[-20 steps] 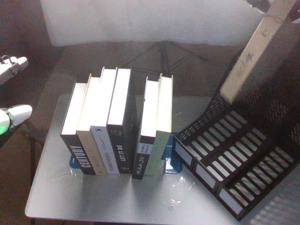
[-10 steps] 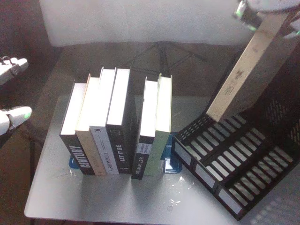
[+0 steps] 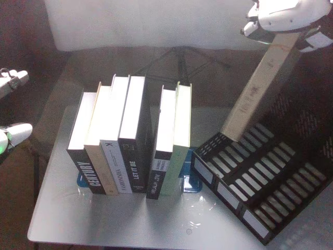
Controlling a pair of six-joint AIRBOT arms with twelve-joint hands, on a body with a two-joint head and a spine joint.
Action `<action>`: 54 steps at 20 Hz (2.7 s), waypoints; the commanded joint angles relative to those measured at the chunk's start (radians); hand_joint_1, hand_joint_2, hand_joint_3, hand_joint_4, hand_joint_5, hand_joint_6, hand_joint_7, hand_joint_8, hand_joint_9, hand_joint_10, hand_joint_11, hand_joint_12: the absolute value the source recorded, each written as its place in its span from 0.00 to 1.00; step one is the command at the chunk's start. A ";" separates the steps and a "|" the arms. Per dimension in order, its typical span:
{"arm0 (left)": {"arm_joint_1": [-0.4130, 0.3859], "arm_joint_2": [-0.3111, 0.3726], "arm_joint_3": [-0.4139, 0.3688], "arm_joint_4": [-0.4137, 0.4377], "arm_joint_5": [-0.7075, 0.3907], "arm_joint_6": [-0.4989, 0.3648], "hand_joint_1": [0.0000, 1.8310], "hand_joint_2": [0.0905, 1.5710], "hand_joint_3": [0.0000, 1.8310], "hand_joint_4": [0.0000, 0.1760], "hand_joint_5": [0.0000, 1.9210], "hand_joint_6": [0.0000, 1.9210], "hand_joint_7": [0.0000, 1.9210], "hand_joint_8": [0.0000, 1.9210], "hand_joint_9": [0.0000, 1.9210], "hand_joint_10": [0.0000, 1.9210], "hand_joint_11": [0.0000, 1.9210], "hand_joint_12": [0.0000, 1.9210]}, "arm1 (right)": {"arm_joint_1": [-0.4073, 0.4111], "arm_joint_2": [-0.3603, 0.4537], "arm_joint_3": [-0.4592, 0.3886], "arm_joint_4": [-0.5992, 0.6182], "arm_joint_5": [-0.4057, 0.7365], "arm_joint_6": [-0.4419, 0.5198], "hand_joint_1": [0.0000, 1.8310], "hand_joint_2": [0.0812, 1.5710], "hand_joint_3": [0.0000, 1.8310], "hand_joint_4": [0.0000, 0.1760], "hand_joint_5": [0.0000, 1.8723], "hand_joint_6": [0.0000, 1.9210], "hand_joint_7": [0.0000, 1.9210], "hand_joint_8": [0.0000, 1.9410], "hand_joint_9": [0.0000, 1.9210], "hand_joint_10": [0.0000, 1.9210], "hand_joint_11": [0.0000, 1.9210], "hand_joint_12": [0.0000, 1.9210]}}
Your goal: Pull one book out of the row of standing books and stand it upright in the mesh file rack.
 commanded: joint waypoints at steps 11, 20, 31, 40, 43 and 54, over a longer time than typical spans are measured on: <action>0.008 -0.005 0.009 -0.022 -0.133 -0.012 0.38 0.83 0.00 0.00 0.07 0.00 0.02 0.00 0.00 0.00 0.00 0.06 | -0.023 -0.035 0.077 -0.054 -0.110 0.020 0.73 0.77 0.00 0.00 0.40 0.63 0.40 0.70 0.38 0.81 0.32 0.89; 0.009 -0.013 0.014 -0.022 -0.136 -0.017 0.38 0.82 0.00 0.00 0.07 0.00 0.03 0.00 0.00 0.00 0.00 0.12 | -0.065 -0.053 0.103 -0.059 -0.110 0.043 0.63 0.80 0.00 0.00 0.38 0.67 0.38 0.80 0.35 0.77 0.32 0.94; 0.010 -0.021 0.019 -0.022 -0.135 -0.019 0.36 0.83 0.00 0.00 0.06 0.00 0.02 0.00 0.00 0.00 0.00 0.07 | -0.112 -0.057 0.136 -0.085 -0.111 0.096 0.74 0.74 0.00 0.00 0.43 0.57 0.40 0.66 0.43 0.76 0.34 0.91; 0.010 -0.033 0.031 -0.022 -0.139 -0.028 0.36 0.83 0.00 0.00 0.07 0.00 0.02 0.00 0.00 0.00 0.00 0.10 | -0.123 -0.106 0.208 -0.114 -0.118 0.111 0.75 0.70 0.00 0.00 0.49 0.49 0.53 0.48 0.46 0.71 0.40 0.88; 0.011 -0.035 0.033 -0.022 -0.139 -0.028 0.37 0.83 0.00 0.00 0.07 0.00 0.02 0.00 0.00 0.00 0.00 0.10 | -0.154 -0.120 0.229 -0.117 -0.130 0.111 0.75 0.70 0.00 0.00 0.47 0.54 0.55 0.46 0.44 0.70 0.35 0.89; 0.012 -0.043 0.039 -0.022 -0.141 -0.033 0.38 0.83 0.00 0.00 0.08 0.00 0.03 0.00 0.00 0.00 0.00 0.13 | -0.188 -0.128 0.259 -0.124 -0.148 0.111 0.74 0.73 0.00 0.00 0.44 0.53 0.48 0.61 0.40 0.79 0.35 0.98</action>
